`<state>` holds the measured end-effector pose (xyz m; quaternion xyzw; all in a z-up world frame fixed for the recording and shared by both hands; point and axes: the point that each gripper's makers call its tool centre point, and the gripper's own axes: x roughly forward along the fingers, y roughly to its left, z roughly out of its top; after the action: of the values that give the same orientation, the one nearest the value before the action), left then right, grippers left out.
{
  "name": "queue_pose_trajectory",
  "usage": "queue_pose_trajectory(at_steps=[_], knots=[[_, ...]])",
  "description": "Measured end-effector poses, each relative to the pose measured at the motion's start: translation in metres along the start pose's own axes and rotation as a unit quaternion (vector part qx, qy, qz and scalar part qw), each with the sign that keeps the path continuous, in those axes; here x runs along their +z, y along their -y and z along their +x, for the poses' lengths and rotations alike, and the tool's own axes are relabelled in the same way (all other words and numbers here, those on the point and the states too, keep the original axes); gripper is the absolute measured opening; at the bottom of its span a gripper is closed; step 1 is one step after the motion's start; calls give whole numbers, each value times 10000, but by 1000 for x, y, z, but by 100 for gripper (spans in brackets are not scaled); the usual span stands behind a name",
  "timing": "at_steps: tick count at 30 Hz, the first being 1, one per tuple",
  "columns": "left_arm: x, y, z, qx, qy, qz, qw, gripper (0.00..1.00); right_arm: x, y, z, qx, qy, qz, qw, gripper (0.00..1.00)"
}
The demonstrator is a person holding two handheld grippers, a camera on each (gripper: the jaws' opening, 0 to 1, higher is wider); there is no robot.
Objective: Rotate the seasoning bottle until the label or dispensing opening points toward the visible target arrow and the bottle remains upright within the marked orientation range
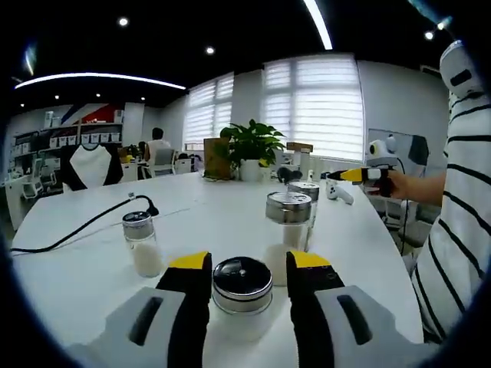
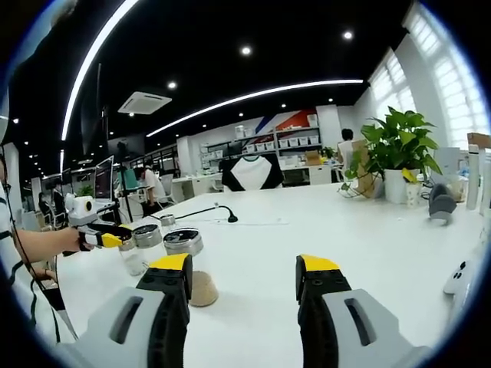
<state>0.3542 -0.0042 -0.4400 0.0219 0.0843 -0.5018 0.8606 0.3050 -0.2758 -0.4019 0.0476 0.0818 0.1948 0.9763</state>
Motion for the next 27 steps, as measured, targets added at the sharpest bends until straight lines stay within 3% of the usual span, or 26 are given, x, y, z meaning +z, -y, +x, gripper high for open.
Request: queue_pose_trajectory(at_steps=[3, 13, 27], knots=[[1, -4, -1, 68, 43, -30, 10000, 33, 1, -1, 1, 1, -10, -29, 10000, 54], [0, -4, -1, 225, 12, -84, 9997, 33, 3, -1, 2, -13, -18, -80, 10000, 54], [-2, -9, -6, 1149, 264, -476, 9919, 33, 3, 3, 1, -112, -24, -78, 9999, 53]])
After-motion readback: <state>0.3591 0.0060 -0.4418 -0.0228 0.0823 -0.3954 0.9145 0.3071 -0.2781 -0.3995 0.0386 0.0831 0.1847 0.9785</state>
